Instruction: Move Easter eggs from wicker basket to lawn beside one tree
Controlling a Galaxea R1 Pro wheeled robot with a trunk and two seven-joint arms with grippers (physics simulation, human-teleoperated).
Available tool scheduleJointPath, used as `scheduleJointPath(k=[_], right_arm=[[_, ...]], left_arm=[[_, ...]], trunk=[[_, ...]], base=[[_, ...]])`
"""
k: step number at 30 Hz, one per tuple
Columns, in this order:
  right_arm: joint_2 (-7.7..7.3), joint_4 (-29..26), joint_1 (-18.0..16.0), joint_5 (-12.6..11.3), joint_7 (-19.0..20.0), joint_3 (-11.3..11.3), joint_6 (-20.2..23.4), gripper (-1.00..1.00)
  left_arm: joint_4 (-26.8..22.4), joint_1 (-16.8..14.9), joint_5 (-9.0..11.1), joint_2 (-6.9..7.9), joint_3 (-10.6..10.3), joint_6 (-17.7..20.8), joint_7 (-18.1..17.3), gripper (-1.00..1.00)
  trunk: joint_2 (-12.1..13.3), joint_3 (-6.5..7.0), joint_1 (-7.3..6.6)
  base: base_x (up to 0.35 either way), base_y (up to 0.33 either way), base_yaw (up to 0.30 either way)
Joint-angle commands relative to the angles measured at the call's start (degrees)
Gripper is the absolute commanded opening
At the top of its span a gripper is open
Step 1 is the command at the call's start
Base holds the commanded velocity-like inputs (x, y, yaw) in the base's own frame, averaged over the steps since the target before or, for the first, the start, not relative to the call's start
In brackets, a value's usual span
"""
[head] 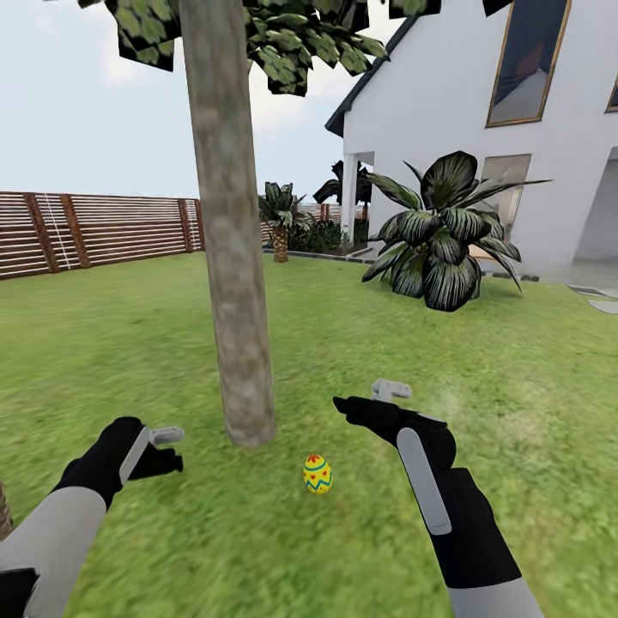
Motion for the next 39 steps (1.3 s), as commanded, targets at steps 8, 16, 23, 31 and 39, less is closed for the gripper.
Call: scheduleJointPath(k=[8,16,23,31,39], right_arm=[[0.01,-0.1,0.0,-0.6,-0.6,0.0,0.2,1.0],[0.01,-0.1,0.0,-0.6,-0.6,0.0,0.2,1.0],[0.08,-0.1,0.0,-0.7,-0.6,0.1,0.2,1.0],[0.03,-0.1,0.0,-1.7,-0.6,0.1,0.2,1.0],[0.01,-0.1,0.0,-2.3,-0.6,0.0,0.2,1.0]], left_arm=[[1.7,0.0,0.2,-0.07,0.0,0.6,1.3,1.0],[1.9,-0.1,0.2,-0.09,-0.1,0.7,1.5,1.0],[1.8,-0.1,0.2,-0.13,-0.1,0.6,1.5,1.0],[1.8,-0.1,0.3,-0.18,-0.1,0.6,1.5,1.0],[1.8,-0.1,0.3,-0.27,0.0,0.6,1.5,1.0]], trunk=[[3.2,1.38,-1.77],[6.4,2.81,-3.53],[9.2,4.07,-5.07],[12.4,5.51,-6.82],[15.6,6.93,-8.58]], base=[[0.0,0.0,0.0],[0.0,0.0,0.0],[0.0,0.0,0.0],[0.0,0.0,0.005],[0.0,0.0,0.082]])
